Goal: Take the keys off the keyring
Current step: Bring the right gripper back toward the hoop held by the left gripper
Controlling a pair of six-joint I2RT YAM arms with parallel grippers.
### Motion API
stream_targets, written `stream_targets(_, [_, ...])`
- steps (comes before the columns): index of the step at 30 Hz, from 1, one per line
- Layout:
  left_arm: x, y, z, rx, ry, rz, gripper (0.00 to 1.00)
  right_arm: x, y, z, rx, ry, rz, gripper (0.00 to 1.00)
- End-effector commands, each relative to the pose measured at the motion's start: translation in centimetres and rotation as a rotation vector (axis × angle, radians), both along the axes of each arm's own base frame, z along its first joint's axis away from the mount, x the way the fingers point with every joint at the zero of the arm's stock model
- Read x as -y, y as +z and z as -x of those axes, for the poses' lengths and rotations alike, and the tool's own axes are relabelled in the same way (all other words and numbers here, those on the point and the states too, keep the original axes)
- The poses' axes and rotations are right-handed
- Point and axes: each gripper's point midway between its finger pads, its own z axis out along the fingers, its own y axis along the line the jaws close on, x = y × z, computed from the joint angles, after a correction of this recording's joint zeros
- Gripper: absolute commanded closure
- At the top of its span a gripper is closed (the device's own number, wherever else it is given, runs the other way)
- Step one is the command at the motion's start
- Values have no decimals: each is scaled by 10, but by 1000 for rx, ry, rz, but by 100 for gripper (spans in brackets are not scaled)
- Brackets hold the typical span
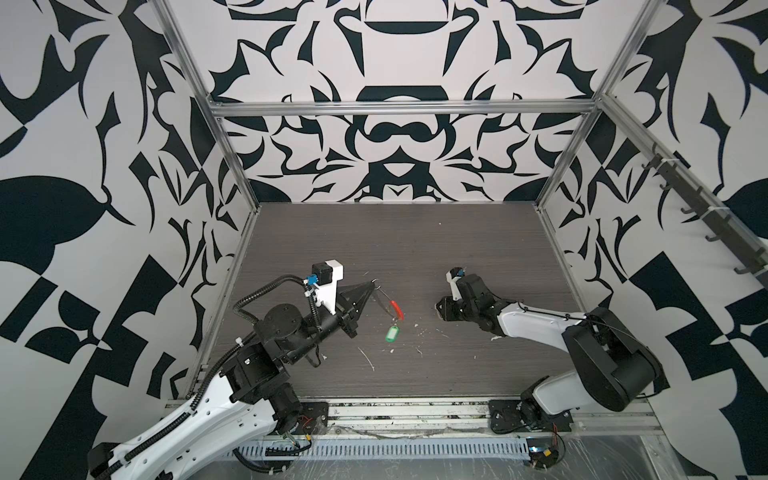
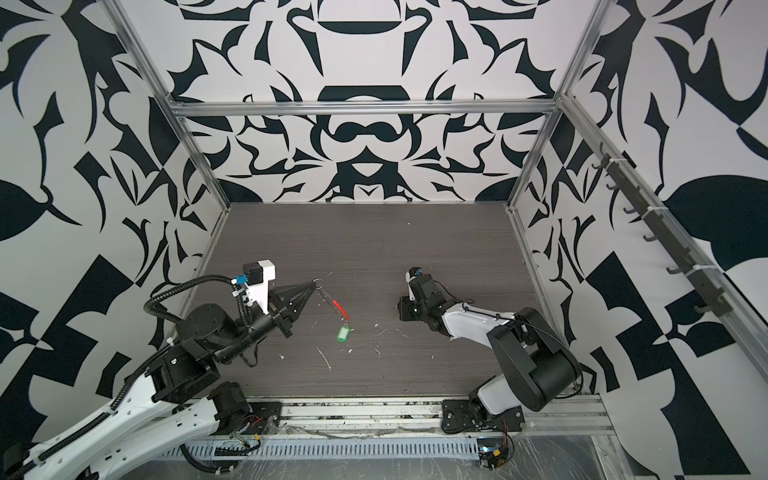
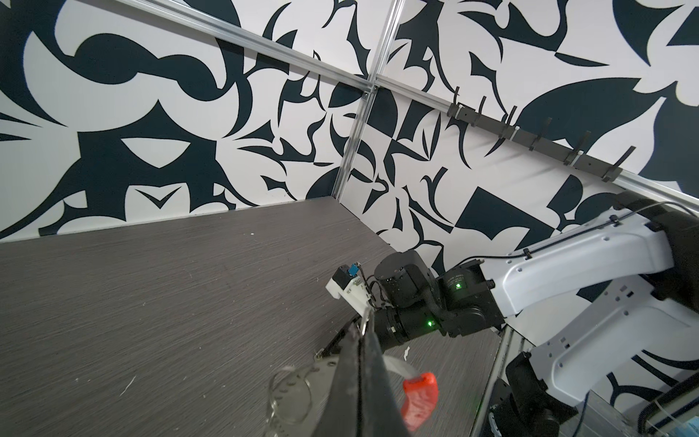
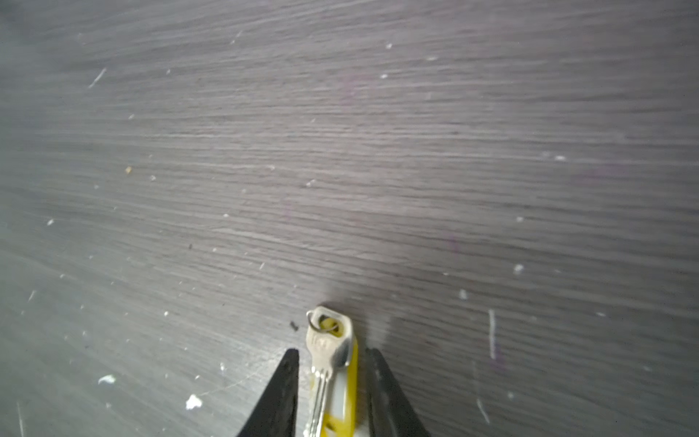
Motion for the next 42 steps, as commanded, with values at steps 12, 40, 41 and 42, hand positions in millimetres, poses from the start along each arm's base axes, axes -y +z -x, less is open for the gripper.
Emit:
stream_targets(12, [-4, 12, 1, 3, 7, 49, 100, 1, 108, 4, 258, 13, -145, 51])
stream_targets(40, [31, 57, 33, 83, -258, -26, 100, -102, 214, 144, 444, 823, -600, 55])
stream_targets(41, [31, 59, 33, 84, -260, -23, 100, -104, 213, 147, 448, 833, -591, 55])
stream_targets(42, [32, 60, 34, 84, -265, -21, 100, -106, 214, 149, 457, 839, -588, 54])
